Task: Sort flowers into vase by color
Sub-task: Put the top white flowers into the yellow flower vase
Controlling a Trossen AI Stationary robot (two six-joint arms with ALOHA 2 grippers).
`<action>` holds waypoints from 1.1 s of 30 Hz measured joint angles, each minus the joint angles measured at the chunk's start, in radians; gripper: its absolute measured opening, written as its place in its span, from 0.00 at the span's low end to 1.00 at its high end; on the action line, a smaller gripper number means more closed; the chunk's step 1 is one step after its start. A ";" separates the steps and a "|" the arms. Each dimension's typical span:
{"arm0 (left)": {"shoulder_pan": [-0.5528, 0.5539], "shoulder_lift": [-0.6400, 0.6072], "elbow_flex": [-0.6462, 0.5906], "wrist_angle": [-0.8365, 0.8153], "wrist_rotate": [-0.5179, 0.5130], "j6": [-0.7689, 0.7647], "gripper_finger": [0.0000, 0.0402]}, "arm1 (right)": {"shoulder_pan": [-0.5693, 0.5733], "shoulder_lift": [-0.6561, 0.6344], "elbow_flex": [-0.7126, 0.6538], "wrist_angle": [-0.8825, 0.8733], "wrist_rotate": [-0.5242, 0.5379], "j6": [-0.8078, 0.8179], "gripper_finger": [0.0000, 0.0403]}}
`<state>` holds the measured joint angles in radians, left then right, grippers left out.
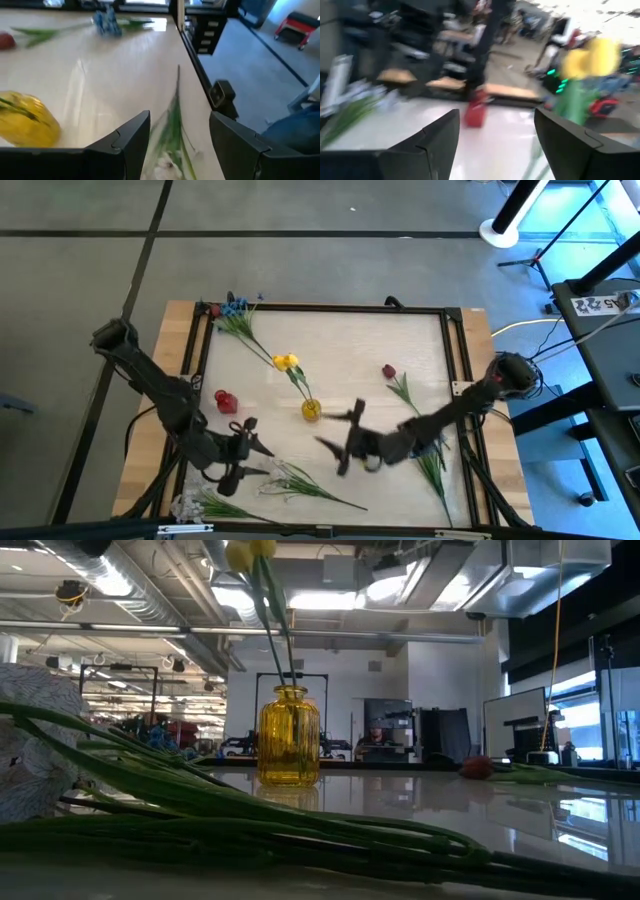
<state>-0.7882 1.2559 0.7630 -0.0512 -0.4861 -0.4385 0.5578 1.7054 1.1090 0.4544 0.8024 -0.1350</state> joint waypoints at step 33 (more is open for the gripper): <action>-0.126 0.300 0.036 0.016 -0.015 -0.300 0.50 | -0.008 0.579 0.373 -0.437 -0.446 0.472 0.40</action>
<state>-0.9141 1.5560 0.7986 -0.0352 -0.5013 -0.7386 0.5494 2.2839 1.4821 0.0173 0.3565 0.3367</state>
